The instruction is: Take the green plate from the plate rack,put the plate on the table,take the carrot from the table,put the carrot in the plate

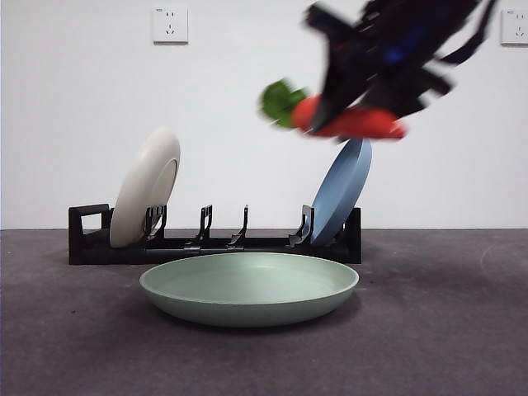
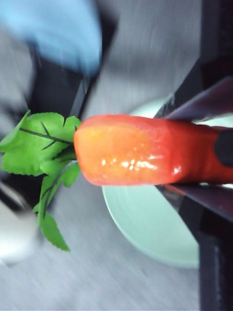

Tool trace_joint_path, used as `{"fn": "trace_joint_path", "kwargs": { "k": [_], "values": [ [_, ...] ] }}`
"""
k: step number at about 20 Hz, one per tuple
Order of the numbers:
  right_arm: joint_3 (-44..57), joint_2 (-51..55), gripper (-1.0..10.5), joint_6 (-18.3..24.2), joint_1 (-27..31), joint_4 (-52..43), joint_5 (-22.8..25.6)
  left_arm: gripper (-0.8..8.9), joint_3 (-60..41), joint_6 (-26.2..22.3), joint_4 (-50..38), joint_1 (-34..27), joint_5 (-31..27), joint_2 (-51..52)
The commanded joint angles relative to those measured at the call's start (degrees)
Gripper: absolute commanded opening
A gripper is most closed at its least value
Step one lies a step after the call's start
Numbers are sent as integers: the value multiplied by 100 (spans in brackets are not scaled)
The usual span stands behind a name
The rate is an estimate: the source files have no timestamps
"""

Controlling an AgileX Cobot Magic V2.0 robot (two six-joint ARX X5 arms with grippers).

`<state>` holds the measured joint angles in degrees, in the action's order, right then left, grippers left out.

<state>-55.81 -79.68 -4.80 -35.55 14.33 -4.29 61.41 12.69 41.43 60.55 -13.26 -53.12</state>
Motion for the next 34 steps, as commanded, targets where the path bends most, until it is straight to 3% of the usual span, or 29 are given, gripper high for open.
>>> {"fn": "trace_joint_path", "kwargs": {
  "k": [1,8,15,17,20,21,27,34],
  "values": [
    [33,-592,-17,-81,-302,-411,17,229,-20,33,-15,22,2,4],
    [33,-2273,-17,-66,-518,-1311,15,229,-20,87,-13,22,0,4],
    [33,-2643,-7,37,-518,-1547,-9,229,-20,131,33,22,7,4],
    [33,-2640,130,35,-518,-1543,-9,229,-20,131,92,22,9,4],
    [33,-2625,576,11,-518,-1512,-7,229,-20,131,170,22,9,4],
    [33,-2590,631,13,-518,-1510,-2,229,-20,129,188,22,9,4],
    [24,-1364,630,15,-516,-640,42,229,-20,101,201,22,7,4],
    [24,1681,626,-39,-520,2581,-328,223,-20,79,704,22,13,4]
  ]
}}
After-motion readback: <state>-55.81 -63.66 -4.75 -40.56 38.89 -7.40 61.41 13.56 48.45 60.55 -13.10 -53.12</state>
